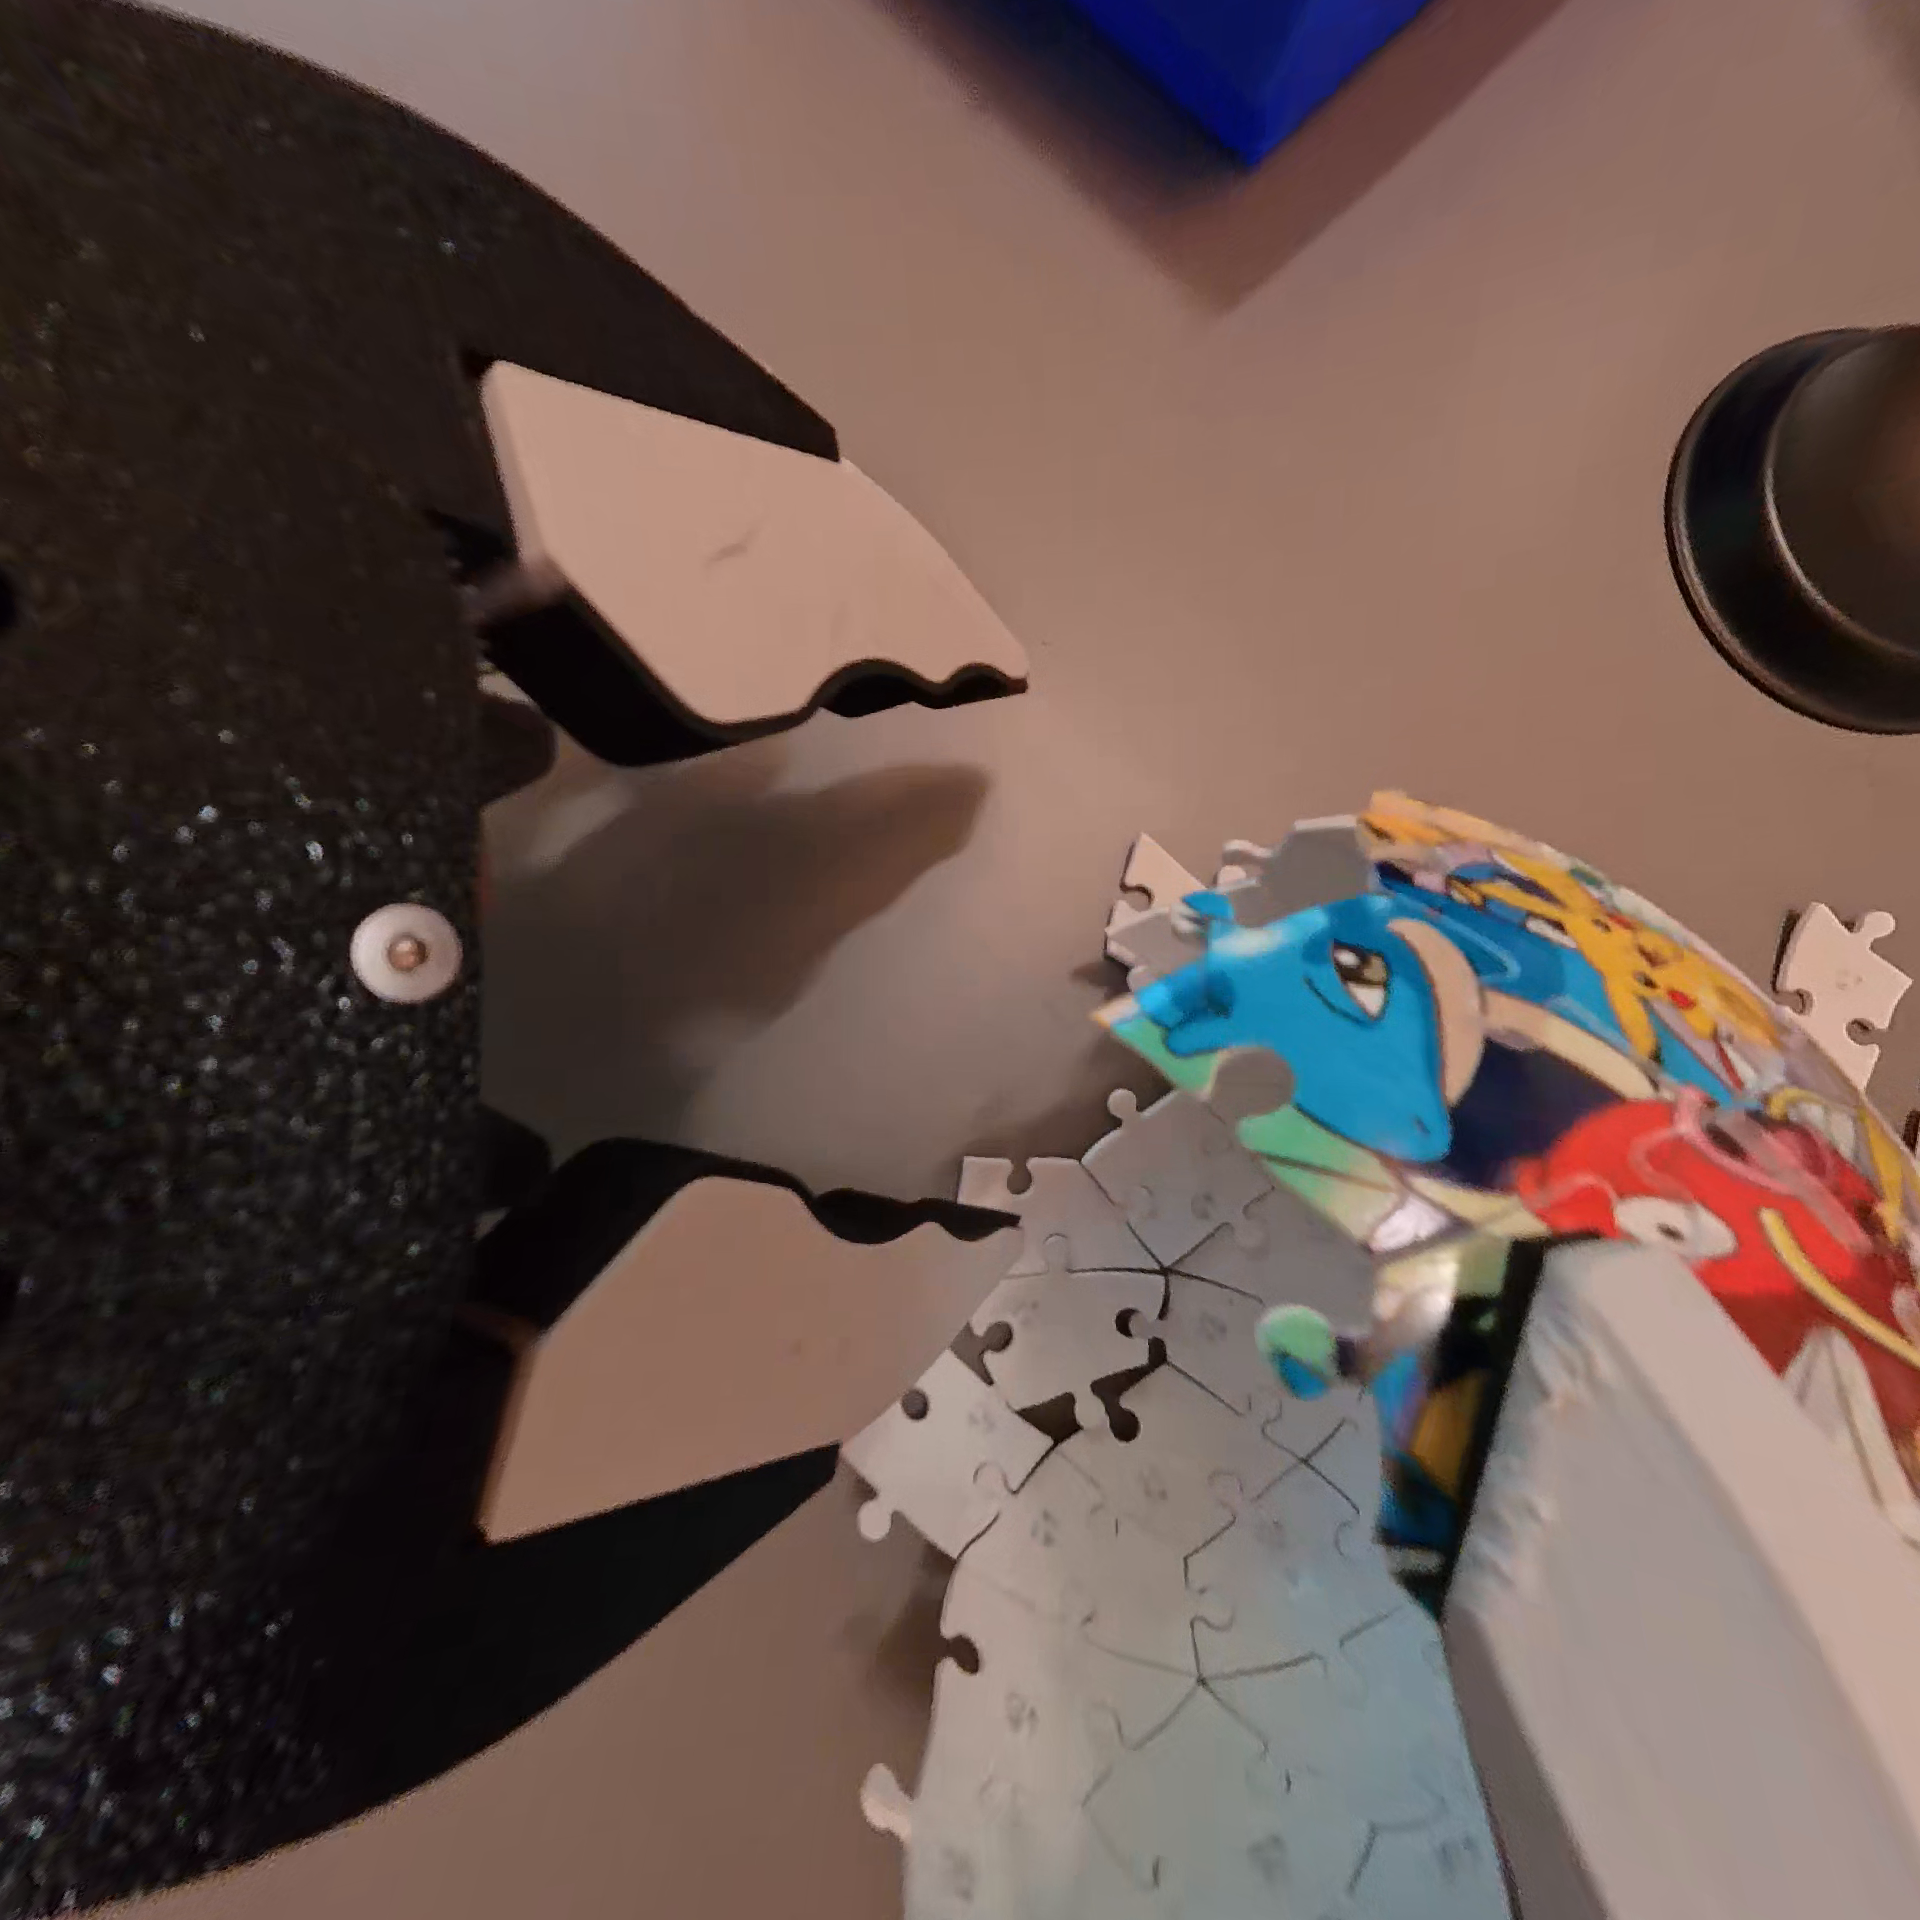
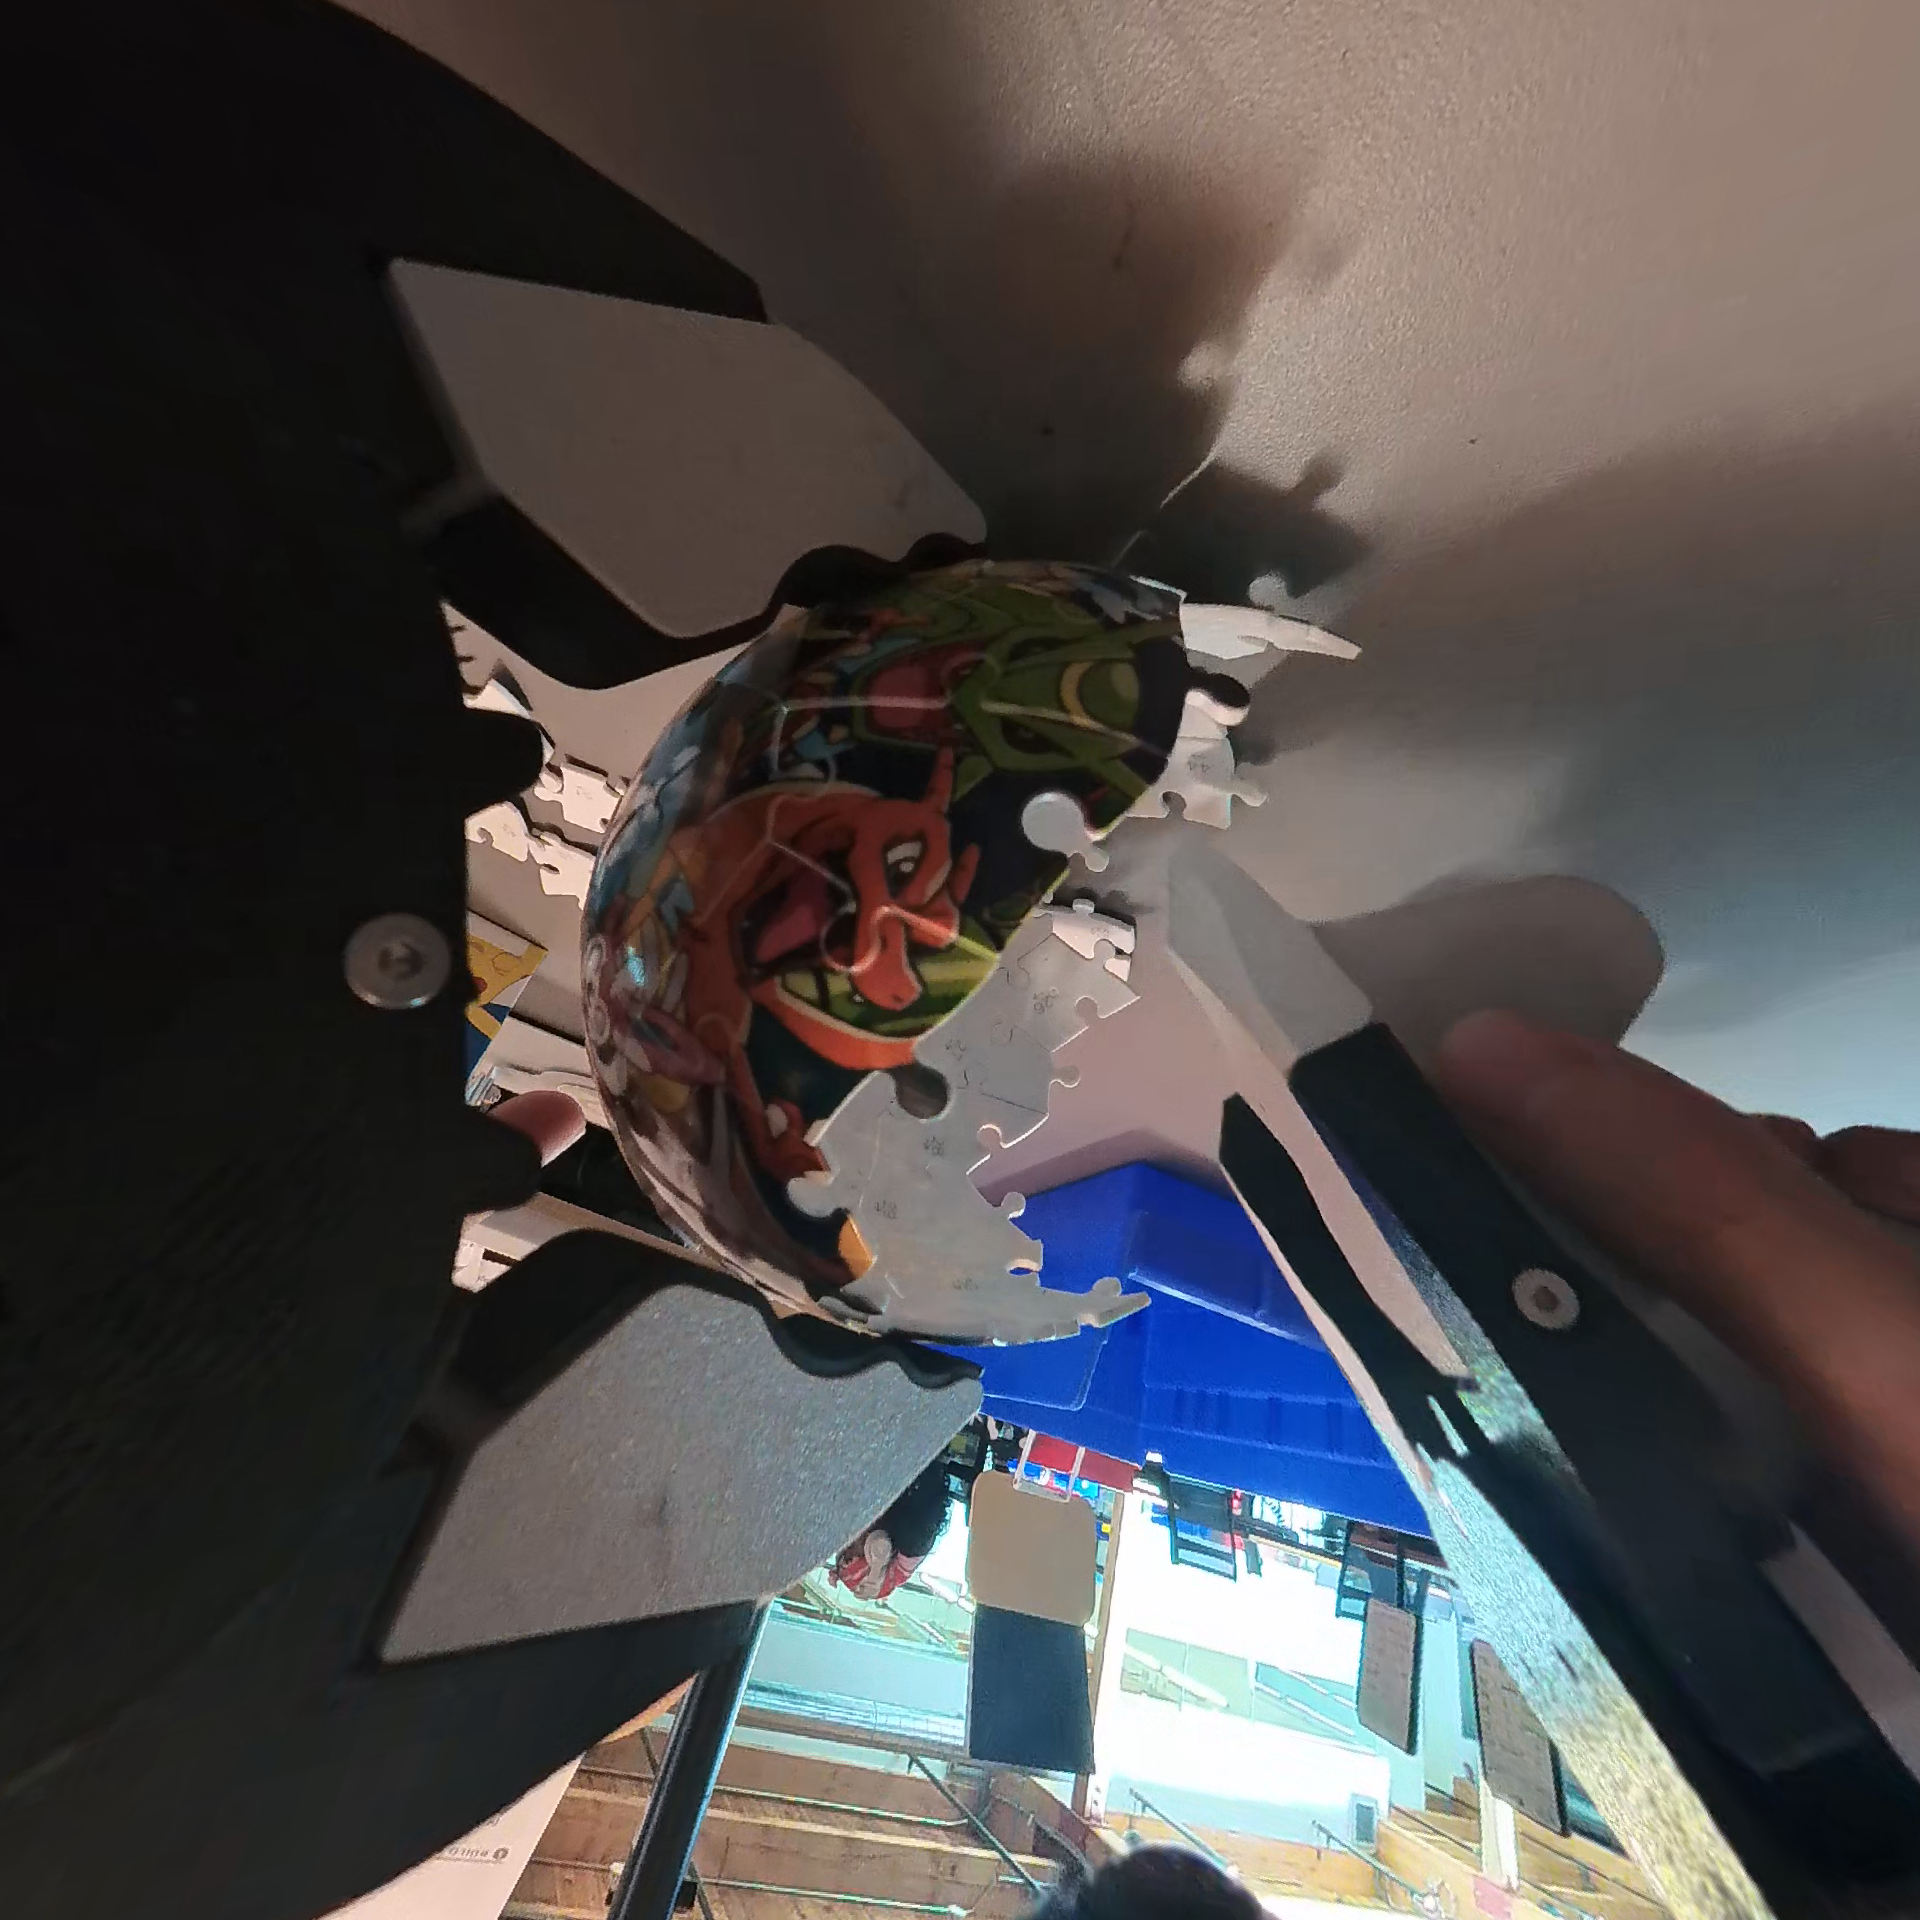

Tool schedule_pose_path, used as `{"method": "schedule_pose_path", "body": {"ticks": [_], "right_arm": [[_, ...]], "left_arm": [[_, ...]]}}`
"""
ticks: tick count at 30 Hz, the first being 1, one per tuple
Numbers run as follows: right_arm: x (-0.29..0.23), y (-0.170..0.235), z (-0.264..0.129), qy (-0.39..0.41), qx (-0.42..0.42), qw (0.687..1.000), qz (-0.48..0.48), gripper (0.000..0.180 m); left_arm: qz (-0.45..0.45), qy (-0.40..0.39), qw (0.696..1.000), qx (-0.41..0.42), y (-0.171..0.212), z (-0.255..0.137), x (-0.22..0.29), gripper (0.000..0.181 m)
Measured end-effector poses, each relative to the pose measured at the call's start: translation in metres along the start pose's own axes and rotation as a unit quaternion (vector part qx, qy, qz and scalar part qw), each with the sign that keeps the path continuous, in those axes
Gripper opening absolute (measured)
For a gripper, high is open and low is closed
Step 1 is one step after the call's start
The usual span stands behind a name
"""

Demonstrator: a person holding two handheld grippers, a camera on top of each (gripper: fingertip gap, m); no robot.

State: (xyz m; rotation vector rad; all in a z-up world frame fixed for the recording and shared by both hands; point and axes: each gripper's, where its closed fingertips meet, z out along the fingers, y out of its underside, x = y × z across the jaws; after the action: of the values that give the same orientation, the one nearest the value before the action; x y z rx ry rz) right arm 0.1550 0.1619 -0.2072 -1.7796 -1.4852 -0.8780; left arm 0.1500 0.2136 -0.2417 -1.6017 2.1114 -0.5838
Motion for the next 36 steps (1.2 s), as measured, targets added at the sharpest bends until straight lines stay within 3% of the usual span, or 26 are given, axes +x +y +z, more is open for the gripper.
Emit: {"method": "schedule_pose_path", "body": {"ticks": [7, 28, 36], "right_arm": [[0.0, 0.0, 0.0, 0.0, -0.001, 1.0, -0.001, 0.134], [0.004, -0.002, 0.0, 0.021, 0.008, 0.999, 0.028, 0.136], [0.004, 0.0, 0.001, 0.016, -0.01, 1.0, 0.015, 0.135]], "left_arm": [[0.029, 0.012, 0.999, 0.004, -0.006, 0.017, 0.016, 0.092], [-0.028, 0.013, 1.0, 0.006, -0.012, 0.027, 0.024, 0.082], [-0.08, 0.046, 0.993, 0.076, -0.017, -0.004, -0.009, 0.082]]}}
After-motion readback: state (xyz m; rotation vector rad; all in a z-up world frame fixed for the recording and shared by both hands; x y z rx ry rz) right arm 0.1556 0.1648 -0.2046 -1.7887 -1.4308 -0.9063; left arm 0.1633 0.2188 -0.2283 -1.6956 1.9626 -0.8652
